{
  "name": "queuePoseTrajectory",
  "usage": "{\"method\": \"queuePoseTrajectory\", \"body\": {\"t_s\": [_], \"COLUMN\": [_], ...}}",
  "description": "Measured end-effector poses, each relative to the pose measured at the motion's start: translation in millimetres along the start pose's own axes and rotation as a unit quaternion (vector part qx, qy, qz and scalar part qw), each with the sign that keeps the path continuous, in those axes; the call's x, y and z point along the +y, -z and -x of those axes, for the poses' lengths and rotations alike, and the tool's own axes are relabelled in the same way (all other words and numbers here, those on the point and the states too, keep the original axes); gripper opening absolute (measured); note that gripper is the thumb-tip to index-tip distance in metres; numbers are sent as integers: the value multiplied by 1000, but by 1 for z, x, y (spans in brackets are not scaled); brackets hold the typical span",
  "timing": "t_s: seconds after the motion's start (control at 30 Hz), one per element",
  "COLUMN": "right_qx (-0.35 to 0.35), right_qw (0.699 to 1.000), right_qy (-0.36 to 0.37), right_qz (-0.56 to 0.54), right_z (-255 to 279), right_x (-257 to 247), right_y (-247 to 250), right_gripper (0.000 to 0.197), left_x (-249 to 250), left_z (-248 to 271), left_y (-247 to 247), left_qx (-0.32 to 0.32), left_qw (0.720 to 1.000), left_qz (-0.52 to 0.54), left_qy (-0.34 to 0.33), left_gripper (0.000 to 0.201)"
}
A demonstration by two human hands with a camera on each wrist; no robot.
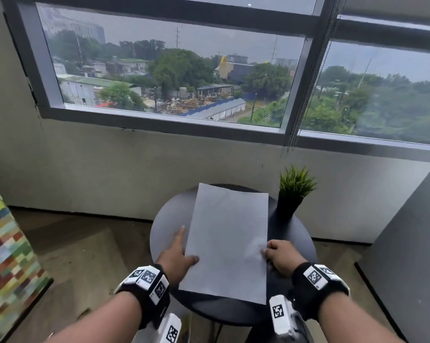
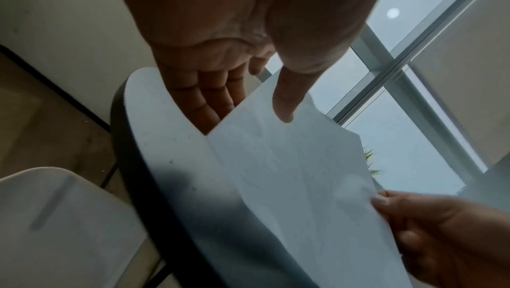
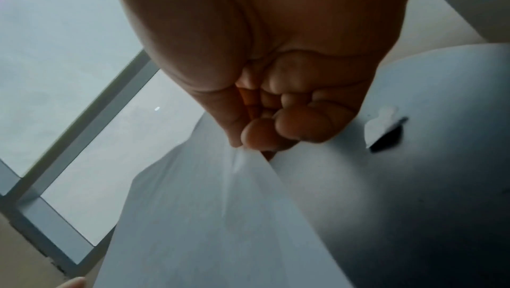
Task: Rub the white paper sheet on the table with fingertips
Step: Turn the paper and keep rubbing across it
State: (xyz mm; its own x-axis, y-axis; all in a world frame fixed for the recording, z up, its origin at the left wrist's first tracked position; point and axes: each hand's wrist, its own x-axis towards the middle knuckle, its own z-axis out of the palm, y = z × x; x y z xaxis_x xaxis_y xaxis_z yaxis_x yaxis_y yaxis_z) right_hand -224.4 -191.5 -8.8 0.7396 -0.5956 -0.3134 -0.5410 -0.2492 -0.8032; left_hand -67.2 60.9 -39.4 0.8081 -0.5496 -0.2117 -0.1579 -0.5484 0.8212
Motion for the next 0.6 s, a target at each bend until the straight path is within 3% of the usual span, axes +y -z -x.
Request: {"method": "queuePoseTrajectory", "body": {"t_s": [0.07,0.17,0.23,0.3,0.4,0.6], "right_qx": [-15,-26,1,22,12,19], "right_qw": [1000,999,992,953,912,902], "right_qy": [-16,-35,-11,7,20,30], "right_qz": [0,1,127,302,410,429], "right_z": [-5,-13,-17,-19,-21,-28], "right_x": [7,16,22,32,51,55], "right_y": [-2,2,13,23,26,28], "right_gripper": [23,15,10,12,22,10], "left_x": [-5,-3,-4,-3,0,-7], "left_z": [7,19,23,26,25,3], "left_y": [-12,-26,-32,-35,-32,-4], "left_qx": [2,-37,-62,-53,-49,-80], "left_qw": [1000,984,955,933,918,922], "left_qz": [-21,-176,-290,-354,-394,-378], "left_qy": [-8,-20,-21,-14,-11,-26], "left_gripper": [98,77,63,58,62,68]}}
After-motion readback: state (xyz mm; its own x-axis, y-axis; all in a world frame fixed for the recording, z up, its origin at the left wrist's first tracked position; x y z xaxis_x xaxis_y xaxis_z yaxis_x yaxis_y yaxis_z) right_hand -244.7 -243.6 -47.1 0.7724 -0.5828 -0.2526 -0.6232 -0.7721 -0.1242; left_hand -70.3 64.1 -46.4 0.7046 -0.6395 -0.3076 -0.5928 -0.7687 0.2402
